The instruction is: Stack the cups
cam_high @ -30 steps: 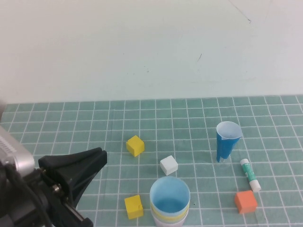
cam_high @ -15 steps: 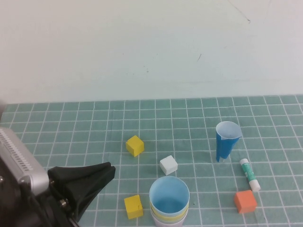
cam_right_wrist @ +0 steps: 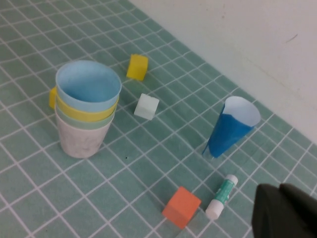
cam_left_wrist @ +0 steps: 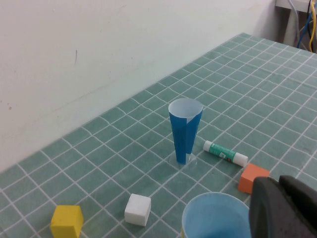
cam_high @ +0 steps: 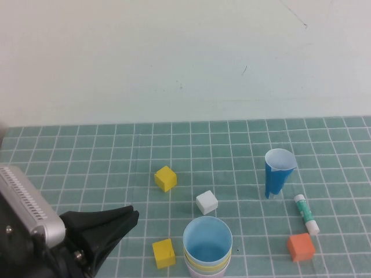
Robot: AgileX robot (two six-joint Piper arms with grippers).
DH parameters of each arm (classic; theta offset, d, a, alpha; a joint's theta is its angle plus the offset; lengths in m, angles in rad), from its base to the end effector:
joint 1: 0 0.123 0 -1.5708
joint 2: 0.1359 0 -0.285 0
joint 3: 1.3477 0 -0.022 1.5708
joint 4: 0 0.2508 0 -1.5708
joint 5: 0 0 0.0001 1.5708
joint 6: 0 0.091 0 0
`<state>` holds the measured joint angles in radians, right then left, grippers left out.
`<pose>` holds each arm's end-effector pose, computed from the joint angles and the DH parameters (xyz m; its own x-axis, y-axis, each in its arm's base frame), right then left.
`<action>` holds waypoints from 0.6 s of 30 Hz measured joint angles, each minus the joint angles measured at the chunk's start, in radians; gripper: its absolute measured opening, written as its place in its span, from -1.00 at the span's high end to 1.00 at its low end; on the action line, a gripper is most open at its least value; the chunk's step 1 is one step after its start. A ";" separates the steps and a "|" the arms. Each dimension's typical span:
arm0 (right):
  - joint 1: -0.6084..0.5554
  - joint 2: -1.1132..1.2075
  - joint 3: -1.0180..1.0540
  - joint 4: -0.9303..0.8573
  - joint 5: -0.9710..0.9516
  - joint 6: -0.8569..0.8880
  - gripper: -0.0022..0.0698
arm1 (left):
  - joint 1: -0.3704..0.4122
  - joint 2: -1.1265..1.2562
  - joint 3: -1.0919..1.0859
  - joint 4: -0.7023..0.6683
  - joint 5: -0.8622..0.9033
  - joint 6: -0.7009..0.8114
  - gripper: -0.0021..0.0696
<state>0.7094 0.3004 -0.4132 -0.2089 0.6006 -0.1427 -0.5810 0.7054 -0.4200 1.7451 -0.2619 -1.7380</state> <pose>0.0575 0.0353 0.2803 -0.0991 -0.4916 -0.8652 -0.6264 0.7064 -0.3296 0.1091 -0.0993 0.2864 -0.1928 0.1418 -0.9709 0.7401 0.6707 -0.0490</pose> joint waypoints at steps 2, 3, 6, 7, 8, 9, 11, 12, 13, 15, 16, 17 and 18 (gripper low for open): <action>0.000 0.000 0.016 0.009 -0.003 0.000 0.94 | 0.000 0.000 0.002 0.000 0.002 0.000 0.95; 0.000 0.000 0.022 0.014 -0.004 0.000 0.94 | 0.000 0.000 0.002 0.000 0.002 0.000 0.95; 0.000 0.000 0.026 0.018 -0.005 0.000 0.94 | 0.000 0.000 0.002 0.000 0.002 0.000 0.95; 0.000 0.000 0.026 0.018 -0.005 -0.001 0.94 | 0.000 0.000 0.002 0.000 0.002 0.000 0.95; 0.000 0.000 0.026 0.018 -0.005 -0.001 0.94 | 0.000 0.000 0.002 0.000 0.002 0.000 0.95; 0.000 0.000 0.026 0.018 -0.003 -0.001 0.94 | 0.000 -0.002 0.002 0.000 0.002 0.000 0.95; 0.000 0.000 0.026 0.018 0.001 -0.001 0.94 | 0.000 -0.002 0.002 0.000 0.002 0.000 0.95; 0.000 0.000 0.026 0.018 0.004 -0.001 0.94 | 0.000 -0.002 0.002 0.000 0.002 0.000 0.95; 0.000 0.000 0.026 0.018 0.005 -0.001 0.94 | 0.000 -0.002 0.002 0.000 0.002 0.000 0.95; 0.000 0.000 0.026 0.018 0.007 -0.002 0.94 | 0.000 -0.002 0.002 0.000 0.002 0.000 0.95; 0.000 0.000 0.026 0.018 0.007 -0.002 0.94 | 0.000 -0.002 0.002 0.000 0.002 0.000 0.95; 0.000 0.000 0.026 0.018 0.007 -0.002 0.94 | 0.000 -0.002 0.002 0.000 0.002 0.000 0.95; 0.000 0.000 0.026 0.018 0.007 -0.002 0.94 | 0.000 -0.002 0.002 0.000 0.002 0.000 0.95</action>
<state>0.7094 0.3004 -0.3874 -0.1912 0.6075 -0.1450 -0.5810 0.7033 -0.4185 1.7451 -0.2595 -1.7380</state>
